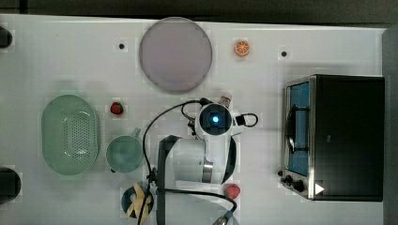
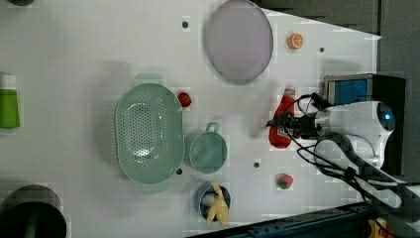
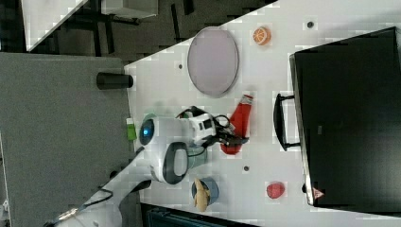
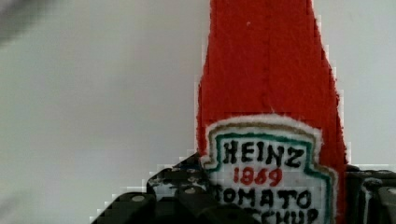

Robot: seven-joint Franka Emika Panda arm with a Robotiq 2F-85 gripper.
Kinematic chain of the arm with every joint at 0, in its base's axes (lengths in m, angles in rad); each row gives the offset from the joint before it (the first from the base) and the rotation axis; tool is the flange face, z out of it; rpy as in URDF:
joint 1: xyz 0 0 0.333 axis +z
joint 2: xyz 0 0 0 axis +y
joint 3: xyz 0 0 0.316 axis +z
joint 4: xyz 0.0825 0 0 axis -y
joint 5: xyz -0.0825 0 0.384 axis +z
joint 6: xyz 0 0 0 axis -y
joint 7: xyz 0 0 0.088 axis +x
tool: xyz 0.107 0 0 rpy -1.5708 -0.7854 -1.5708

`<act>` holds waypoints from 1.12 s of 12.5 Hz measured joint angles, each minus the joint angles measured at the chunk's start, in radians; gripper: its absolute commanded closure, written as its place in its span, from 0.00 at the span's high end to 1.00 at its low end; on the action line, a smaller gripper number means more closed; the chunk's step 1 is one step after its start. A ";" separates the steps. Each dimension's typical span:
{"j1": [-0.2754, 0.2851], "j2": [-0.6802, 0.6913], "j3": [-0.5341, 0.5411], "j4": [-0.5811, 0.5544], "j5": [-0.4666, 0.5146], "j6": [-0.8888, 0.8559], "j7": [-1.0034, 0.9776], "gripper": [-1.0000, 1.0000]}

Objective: Pick Ketchup from oven and place it on table.

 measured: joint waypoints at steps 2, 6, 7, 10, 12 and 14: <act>-0.017 0.027 -0.012 -0.014 -0.003 0.060 0.001 1.00; -0.022 -0.023 -0.004 0.018 0.010 0.022 0.029 1.00; -0.020 -0.060 -0.007 0.037 0.000 -0.012 0.064 1.00; -0.010 -0.223 -0.031 0.164 0.002 -0.292 0.161 1.00; -0.018 -0.323 -0.029 0.309 -0.003 -0.454 0.218 1.00; -0.018 -0.373 -0.034 0.499 -0.024 -0.675 0.255 1.00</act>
